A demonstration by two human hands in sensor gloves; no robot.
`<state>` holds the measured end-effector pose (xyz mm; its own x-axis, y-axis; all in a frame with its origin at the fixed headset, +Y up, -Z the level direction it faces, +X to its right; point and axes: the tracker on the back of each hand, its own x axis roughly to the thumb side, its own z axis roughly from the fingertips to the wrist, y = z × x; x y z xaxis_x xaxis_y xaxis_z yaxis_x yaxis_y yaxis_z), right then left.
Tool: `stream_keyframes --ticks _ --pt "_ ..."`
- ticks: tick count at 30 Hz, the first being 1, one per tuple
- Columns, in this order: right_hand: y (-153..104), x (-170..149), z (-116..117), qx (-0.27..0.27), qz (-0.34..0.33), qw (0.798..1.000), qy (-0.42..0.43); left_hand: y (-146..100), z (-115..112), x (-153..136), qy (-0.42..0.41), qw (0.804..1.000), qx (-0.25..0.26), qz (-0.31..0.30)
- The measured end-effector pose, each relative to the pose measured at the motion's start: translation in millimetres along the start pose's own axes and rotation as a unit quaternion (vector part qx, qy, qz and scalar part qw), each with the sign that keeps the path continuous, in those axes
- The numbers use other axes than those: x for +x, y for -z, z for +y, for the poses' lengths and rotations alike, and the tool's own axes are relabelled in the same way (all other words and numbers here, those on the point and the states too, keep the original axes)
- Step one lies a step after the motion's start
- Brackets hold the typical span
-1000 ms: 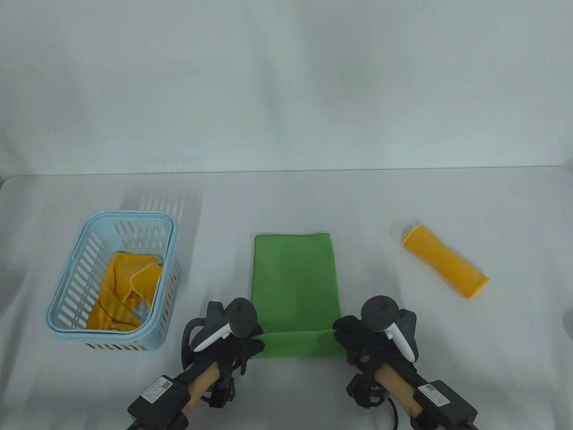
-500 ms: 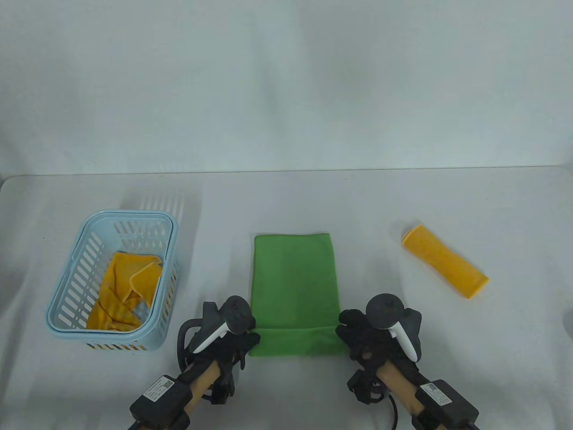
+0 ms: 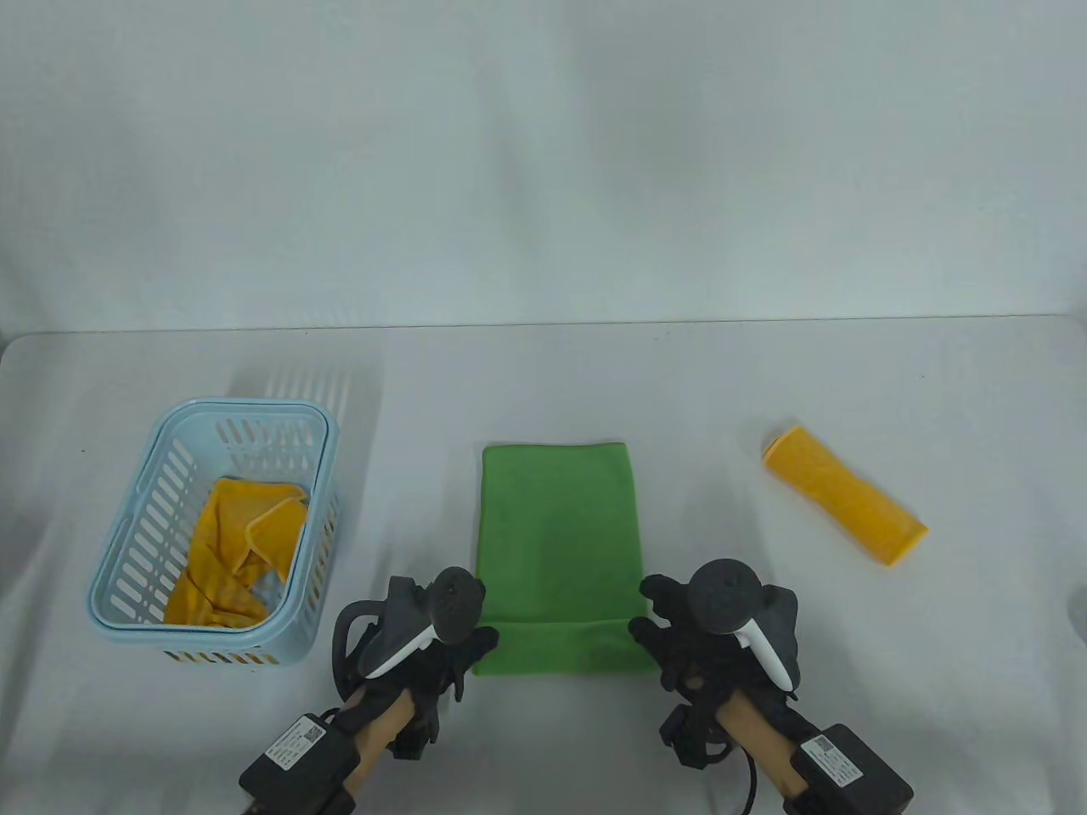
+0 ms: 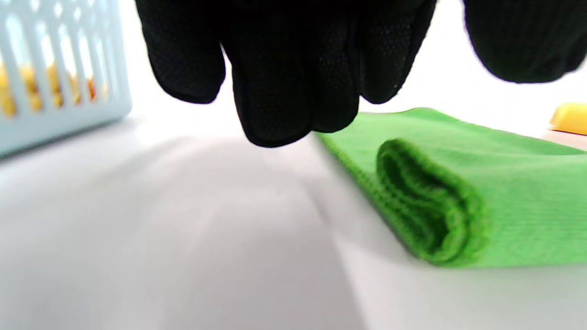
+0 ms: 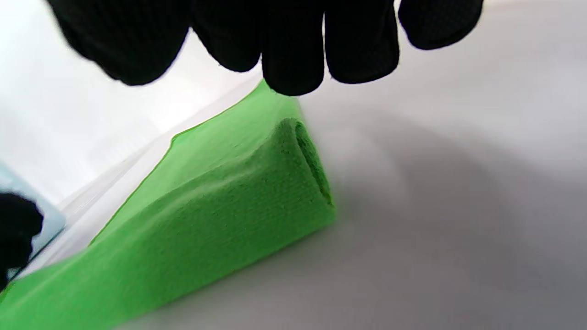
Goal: Roll square towel into towel roll
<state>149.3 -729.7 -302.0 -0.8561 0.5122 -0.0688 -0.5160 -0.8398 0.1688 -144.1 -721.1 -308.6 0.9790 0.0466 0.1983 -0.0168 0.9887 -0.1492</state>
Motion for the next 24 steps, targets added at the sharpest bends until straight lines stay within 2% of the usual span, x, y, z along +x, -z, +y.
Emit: stream_keyframes --ticks 2,5,7,11,14,18,24 --pt "-3 7 2 0.005 -0.026 0.999 -0.026 -3 0 10 0.015 0.999 -0.003 -0.041" --pt "-6 16 13 0.046 -0.067 0.994 -0.076 -7 -9 26 0.044 0.993 -0.034 -0.1" --pt "-6 18 20 0.063 -0.077 0.989 -0.108 -8 -16 33 0.072 0.99 -0.044 -0.109" --pt "-5 16 35 0.068 -0.073 0.979 -0.178 -7 -31 39 0.125 0.985 -0.054 -0.105" --pt "-3 13 44 0.072 -0.068 0.973 -0.21 -4 -36 37 0.123 0.986 -0.065 -0.095" --pt "-1 10 49 0.06 -0.066 0.969 -0.231 -2 -40 33 0.124 0.986 -0.07 -0.085" --pt "-1 10 46 0.026 -0.07 0.975 -0.211 1 -42 28 0.105 0.988 -0.082 -0.072"
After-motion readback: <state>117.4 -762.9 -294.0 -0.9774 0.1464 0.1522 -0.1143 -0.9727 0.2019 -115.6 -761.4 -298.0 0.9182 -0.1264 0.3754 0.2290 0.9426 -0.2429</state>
